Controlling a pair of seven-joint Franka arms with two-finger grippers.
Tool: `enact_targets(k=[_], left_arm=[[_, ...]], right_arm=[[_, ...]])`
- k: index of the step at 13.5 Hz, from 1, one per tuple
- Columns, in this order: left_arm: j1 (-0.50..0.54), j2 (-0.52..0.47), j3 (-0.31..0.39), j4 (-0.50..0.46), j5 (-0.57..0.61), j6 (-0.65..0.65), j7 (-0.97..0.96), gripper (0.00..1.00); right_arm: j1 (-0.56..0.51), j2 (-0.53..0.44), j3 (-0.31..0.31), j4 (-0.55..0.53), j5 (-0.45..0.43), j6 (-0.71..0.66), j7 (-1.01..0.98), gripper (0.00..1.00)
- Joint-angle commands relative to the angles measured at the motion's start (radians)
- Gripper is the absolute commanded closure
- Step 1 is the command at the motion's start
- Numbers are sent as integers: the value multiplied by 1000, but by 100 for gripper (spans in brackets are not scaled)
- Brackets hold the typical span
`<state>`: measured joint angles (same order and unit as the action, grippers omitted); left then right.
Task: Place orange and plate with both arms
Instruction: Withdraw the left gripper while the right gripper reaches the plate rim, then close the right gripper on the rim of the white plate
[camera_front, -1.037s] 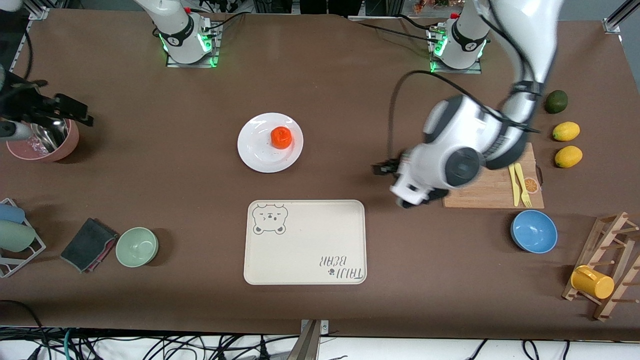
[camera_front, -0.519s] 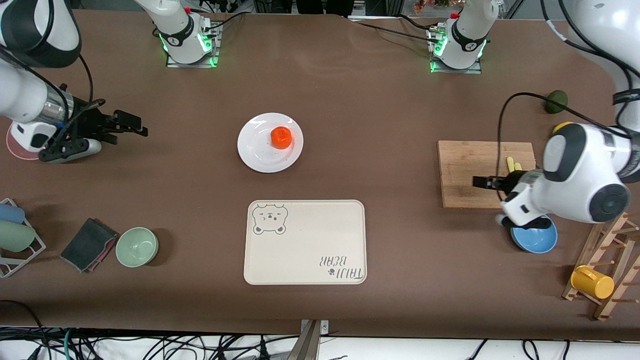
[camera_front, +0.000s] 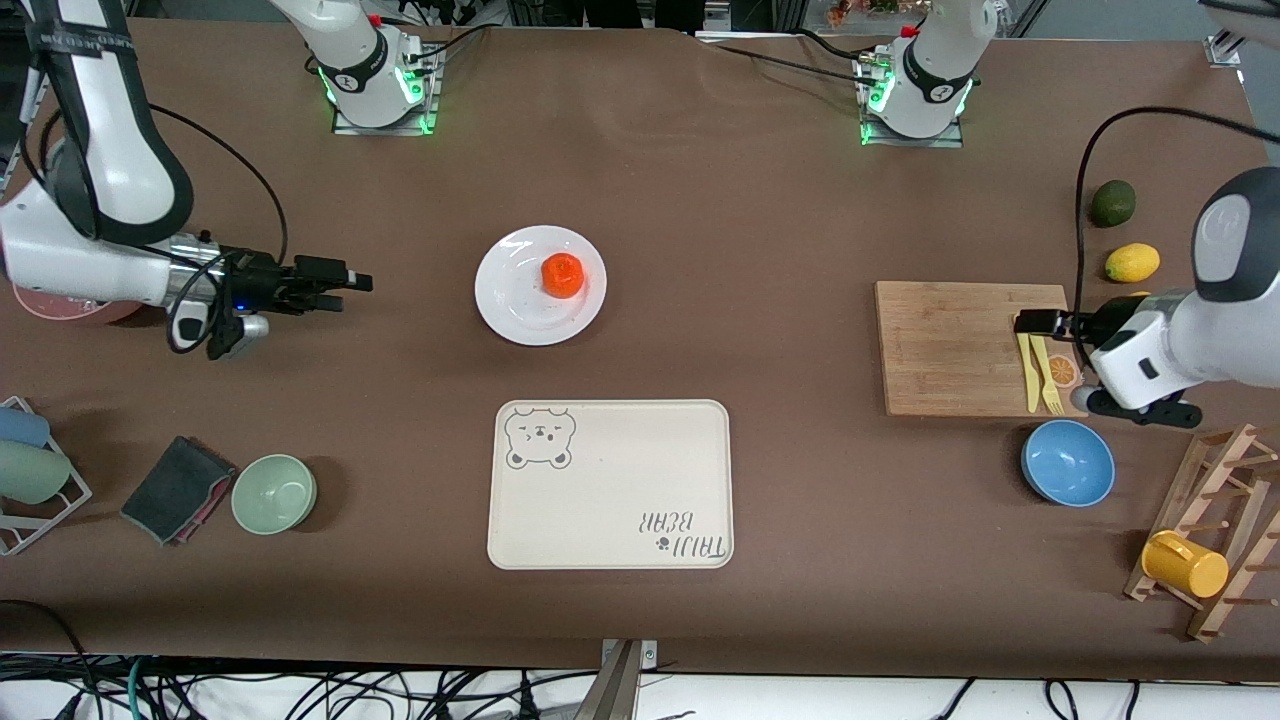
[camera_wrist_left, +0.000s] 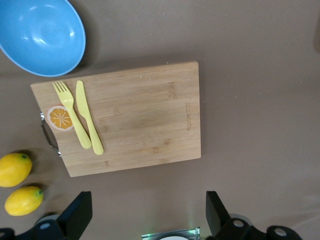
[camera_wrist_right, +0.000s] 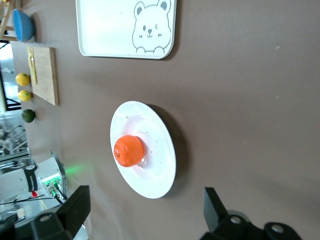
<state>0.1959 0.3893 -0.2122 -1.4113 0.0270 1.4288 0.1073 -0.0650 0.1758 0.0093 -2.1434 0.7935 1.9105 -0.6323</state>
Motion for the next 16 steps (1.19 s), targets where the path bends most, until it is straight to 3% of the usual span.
enact_targets(k=[1,4,5,6,9,12,16], left_arm=[[-9,-58,4,28,57,-47,26,0],[-168,-133,204,5,53,-39,38,0],[-194,-153,238,0,48,-36,41,0],[-196,-183,241,-39,48,1,42,0],[-194,-340,257,-294,4,218,40,0],[-201,-343,260,-282,2,199,32,0],[-211,-346,261,-262,-27,96,35,0]], right_arm=[[-9,-10,15,-113,134,59,-152,0],[-9,22,90,-186,226,167,-256,0],[-9,30,122,-205,257,220,-268,0],[-9,46,155,-216,289,269,-280,0],[-7,92,234,-222,383,376,-319,0],[-7,132,239,-222,441,389,-377,1],[-7,152,247,-225,507,397,-425,19]])
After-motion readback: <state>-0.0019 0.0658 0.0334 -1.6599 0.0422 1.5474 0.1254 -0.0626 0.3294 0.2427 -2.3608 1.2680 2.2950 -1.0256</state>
